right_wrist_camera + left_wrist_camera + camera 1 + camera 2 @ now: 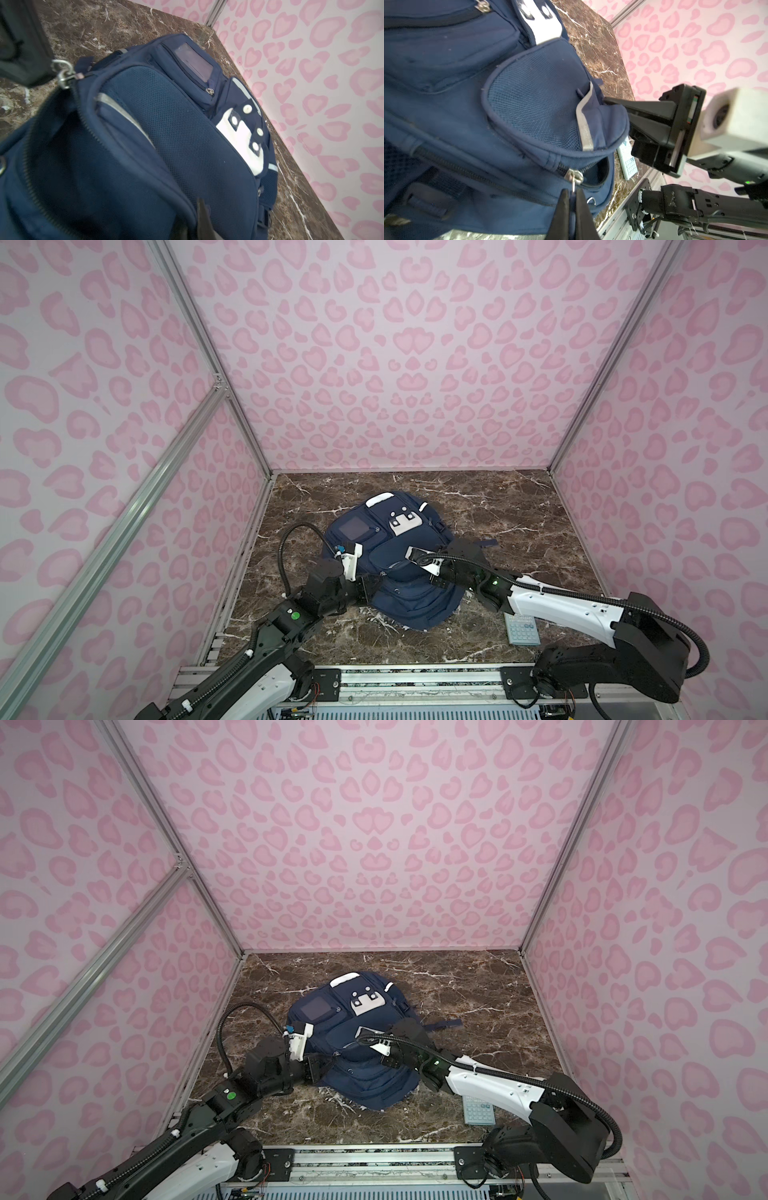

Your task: Pack the student bag

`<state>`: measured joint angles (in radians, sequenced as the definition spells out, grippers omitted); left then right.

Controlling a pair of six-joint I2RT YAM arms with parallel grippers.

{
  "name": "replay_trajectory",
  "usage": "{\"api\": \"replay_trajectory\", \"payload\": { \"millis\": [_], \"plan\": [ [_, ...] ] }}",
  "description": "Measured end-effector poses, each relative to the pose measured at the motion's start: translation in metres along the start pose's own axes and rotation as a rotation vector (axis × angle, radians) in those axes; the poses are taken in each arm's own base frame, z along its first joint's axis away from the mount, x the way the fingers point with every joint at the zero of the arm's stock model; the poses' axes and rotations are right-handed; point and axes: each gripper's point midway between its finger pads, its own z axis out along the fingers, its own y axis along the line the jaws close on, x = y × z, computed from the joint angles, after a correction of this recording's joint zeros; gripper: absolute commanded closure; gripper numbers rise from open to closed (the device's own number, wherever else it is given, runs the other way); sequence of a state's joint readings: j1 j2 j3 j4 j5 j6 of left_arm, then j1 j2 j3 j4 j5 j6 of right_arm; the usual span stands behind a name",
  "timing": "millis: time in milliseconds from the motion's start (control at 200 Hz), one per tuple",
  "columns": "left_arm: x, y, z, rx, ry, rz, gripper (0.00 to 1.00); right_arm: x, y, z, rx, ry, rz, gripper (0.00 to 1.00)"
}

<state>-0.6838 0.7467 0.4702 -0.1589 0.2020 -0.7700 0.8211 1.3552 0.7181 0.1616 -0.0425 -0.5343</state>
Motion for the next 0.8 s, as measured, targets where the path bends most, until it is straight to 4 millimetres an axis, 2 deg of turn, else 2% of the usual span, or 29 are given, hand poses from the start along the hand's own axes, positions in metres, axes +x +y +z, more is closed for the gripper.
{"api": "replay_trajectory", "payload": {
  "millis": [55, 170, 250, 305, 385, 465, 550, 620, 690, 740, 770, 790, 800],
  "plan": [
    [0.004, -0.004, 0.002, 0.000, -0.003, 0.000, 0.97, 0.002, -0.003, 0.003, 0.012, 0.010, 0.001, 0.98],
    [0.010, -0.013, 0.010, 0.003, -0.004, -0.008, 0.97, 0.006, -0.013, 0.010, 0.053, 0.021, 0.006, 0.78],
    [0.026, -0.014, 0.019, -0.019, 0.046, -0.007, 0.97, 0.025, -0.044, 0.009, 0.190, 0.108, 0.021, 0.68],
    [0.036, -0.015, 0.026, -0.036, 0.084, 0.003, 0.97, 0.036, -0.062, 0.005, 0.270, 0.162, 0.029, 0.66],
    [0.045, -0.018, 0.032, -0.047, 0.115, 0.011, 0.97, 0.031, -0.069, 0.000, 0.299, 0.156, 0.033, 0.66],
    [0.047, -0.019, 0.035, -0.060, 0.116, 0.017, 0.97, 0.028, -0.070, -0.010, 0.317, 0.138, 0.049, 0.65],
    [0.046, -0.018, 0.035, -0.068, 0.103, 0.019, 0.95, 0.034, -0.065, -0.026, 0.322, 0.121, 0.076, 0.58],
    [0.043, -0.016, 0.033, -0.085, 0.087, 0.023, 0.85, 0.040, -0.059, -0.036, 0.322, 0.106, 0.106, 0.53],
    [0.039, -0.012, 0.029, -0.113, 0.066, 0.034, 0.72, 0.042, -0.060, -0.045, 0.341, 0.095, 0.153, 0.43],
    [0.036, -0.009, 0.026, -0.138, 0.055, 0.044, 0.65, 0.043, -0.064, -0.051, 0.365, 0.096, 0.195, 0.31],
    [0.034, -0.007, 0.025, -0.149, 0.048, 0.052, 0.56, 0.043, -0.068, -0.056, 0.382, 0.103, 0.232, 0.23],
    [0.034, -0.006, 0.023, -0.156, 0.044, 0.062, 0.51, 0.043, -0.070, -0.059, 0.393, 0.105, 0.256, 0.16],
    [0.033, -0.005, 0.023, -0.161, 0.042, 0.066, 0.48, 0.043, -0.072, -0.061, 0.400, 0.107, 0.270, 0.09]
  ]
}}
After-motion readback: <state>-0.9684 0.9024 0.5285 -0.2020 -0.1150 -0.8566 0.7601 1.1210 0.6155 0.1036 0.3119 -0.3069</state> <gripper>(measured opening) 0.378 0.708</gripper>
